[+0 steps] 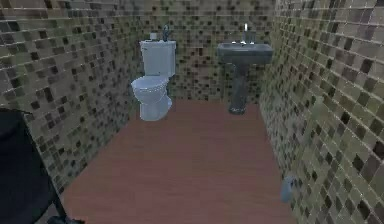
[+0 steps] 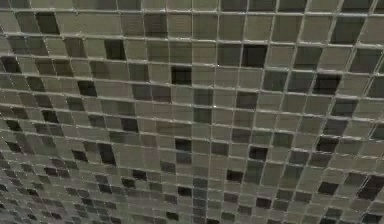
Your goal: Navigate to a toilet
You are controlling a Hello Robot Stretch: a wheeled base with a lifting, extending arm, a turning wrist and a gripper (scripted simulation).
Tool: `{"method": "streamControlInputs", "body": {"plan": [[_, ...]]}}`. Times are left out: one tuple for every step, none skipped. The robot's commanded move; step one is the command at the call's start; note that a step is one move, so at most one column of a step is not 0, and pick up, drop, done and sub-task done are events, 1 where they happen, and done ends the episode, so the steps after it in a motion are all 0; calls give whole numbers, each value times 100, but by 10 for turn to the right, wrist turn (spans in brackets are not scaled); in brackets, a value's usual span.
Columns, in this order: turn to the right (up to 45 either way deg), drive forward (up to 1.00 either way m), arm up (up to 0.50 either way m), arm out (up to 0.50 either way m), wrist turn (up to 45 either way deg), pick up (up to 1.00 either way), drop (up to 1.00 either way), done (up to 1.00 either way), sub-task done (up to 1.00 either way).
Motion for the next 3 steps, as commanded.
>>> {"method": "streamControlInputs", "body": {"plan": [[0, 100, 0, 0, 0, 0, 0, 0, 0], [0, 90, 0, 0, 0, 0, 0, 0, 0], [-270, 0, 0, 0, 0, 0, 0, 0, 0]]}}
